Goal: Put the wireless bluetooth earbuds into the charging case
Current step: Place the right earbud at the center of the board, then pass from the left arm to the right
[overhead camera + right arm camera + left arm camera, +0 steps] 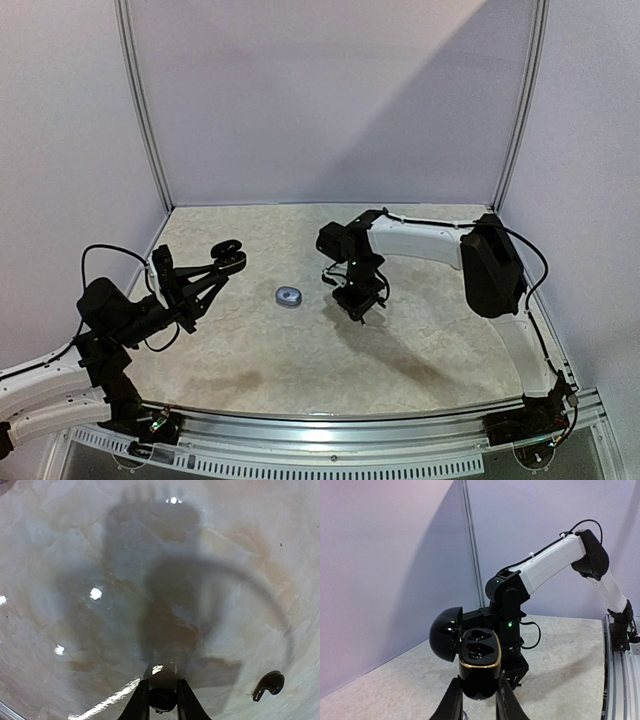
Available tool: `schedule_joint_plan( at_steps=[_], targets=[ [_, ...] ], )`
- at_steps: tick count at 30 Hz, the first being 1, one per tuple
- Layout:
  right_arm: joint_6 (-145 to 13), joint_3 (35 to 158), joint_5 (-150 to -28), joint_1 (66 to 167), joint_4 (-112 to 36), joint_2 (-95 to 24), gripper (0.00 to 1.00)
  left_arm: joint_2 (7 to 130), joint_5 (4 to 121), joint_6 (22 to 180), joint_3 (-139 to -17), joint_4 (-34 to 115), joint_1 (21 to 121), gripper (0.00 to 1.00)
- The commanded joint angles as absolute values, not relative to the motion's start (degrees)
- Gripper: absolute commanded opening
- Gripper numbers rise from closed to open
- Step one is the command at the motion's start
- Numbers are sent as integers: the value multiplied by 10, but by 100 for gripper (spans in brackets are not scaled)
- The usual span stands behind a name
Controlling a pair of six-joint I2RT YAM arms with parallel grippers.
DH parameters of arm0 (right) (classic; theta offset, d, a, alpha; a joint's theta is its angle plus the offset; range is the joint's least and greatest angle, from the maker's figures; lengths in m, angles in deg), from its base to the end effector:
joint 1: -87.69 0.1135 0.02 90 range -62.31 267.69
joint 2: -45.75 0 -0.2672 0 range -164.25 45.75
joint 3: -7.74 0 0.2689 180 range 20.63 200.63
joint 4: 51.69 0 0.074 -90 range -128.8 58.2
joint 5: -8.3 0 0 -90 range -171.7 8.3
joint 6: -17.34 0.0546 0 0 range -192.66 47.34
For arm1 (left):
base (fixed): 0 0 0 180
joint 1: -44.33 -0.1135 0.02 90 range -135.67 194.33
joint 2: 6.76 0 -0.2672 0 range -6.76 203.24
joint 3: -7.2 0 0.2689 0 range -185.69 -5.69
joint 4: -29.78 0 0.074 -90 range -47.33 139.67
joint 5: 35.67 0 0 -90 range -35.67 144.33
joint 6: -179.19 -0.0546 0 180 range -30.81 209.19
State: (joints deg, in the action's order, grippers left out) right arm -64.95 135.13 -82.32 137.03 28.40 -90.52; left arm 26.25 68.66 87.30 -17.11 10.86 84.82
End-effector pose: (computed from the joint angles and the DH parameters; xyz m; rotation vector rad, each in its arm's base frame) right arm 0.3130 0.3653 0.1281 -1.1127 2.9264 0.0283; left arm 0.1332 -0.1315 0.2409 0.7133 1.2484 -0.7309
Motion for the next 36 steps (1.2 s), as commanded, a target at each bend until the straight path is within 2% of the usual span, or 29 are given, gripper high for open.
schedule_joint_plan(
  at_steps=[1, 7, 13, 16, 20, 22, 24, 29, 32, 36],
  targets=[
    [-645, 1359, -820, 1372, 292, -920, 24, 265, 682, 876, -186, 109, 855, 0],
    [-651, 1364, -830, 1371, 284, -911, 45, 263, 688, 877, -191, 109, 855, 0],
    [-720, 1381, -826, 1371, 216, -843, 60, 260, 699, 888, -201, 107, 855, 0],
    [-806, 1320, -863, 1372, 76, -750, 64, 260, 711, 889, -206, 99, 855, 0],
    [-887, 1099, -1069, 1371, -266, -583, 76, 262, 728, 909, -213, 85, 855, 0],
    [-879, 1041, -1173, 1373, -406, -530, 77, 263, 735, 915, -216, 79, 855, 0],
    [-867, 1031, -1237, 1375, -476, -527, 77, 264, 741, 924, -220, 71, 855, 0],
    [-787, 1036, -1322, 1381, -617, -561, 74, 269, 756, 939, -234, 51, 856, 0],
    [-749, 1049, -1350, 1387, -651, -580, 72, 272, 761, 946, -240, 38, 857, 0],
    [-759, 1076, -1344, 1413, -617, -596, 71, 278, 765, 947, -247, 29, 862, 0]
  ],
)
